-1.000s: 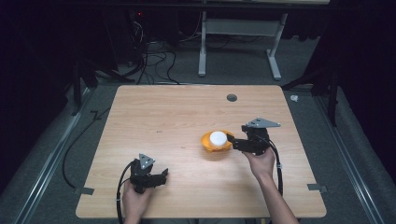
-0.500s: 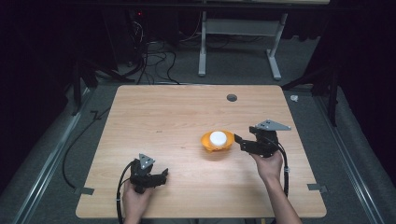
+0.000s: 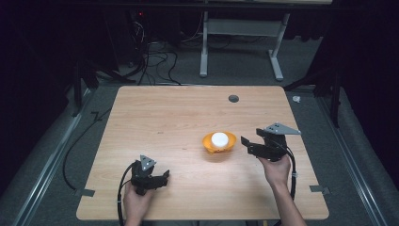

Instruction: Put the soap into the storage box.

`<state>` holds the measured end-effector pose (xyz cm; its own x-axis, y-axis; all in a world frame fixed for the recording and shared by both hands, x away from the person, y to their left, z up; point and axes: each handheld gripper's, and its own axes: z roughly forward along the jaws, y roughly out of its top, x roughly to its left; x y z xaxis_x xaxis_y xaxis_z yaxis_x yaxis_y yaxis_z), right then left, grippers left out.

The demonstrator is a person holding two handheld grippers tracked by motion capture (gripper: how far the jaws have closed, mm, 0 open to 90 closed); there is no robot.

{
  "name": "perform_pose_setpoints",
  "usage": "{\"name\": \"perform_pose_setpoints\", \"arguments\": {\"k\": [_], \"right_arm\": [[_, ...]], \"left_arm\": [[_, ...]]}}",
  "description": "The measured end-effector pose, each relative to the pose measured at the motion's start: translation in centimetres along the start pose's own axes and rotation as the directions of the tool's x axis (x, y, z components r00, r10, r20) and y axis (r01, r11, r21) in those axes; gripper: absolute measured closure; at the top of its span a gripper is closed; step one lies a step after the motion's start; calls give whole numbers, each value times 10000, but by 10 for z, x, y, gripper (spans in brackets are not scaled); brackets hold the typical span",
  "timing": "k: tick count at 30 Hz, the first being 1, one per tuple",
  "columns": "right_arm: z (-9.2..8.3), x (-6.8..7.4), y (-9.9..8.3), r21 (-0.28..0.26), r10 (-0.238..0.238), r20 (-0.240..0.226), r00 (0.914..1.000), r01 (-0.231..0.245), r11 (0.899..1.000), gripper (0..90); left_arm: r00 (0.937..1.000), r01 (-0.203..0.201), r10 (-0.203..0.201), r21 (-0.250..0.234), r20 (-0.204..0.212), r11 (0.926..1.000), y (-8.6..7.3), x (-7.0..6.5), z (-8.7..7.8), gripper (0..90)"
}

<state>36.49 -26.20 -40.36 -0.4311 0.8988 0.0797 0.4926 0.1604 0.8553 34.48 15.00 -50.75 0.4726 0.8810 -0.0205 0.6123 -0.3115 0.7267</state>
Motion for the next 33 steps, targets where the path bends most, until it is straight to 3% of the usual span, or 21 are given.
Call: {"name": "perform_pose_setpoints", "arguments": {"k": [24,33], "right_arm": [[-23,-11,-18,-101,287,367,9989,-283,9995,280],[-24,-12,-24,-98,461,266,9986,-459,9989,280]], "left_arm": [[10000,-17,17,0,9,10000,0,0,0,150],[10000,-15,15,-14,-1,10000,0,0,0,149]]}}
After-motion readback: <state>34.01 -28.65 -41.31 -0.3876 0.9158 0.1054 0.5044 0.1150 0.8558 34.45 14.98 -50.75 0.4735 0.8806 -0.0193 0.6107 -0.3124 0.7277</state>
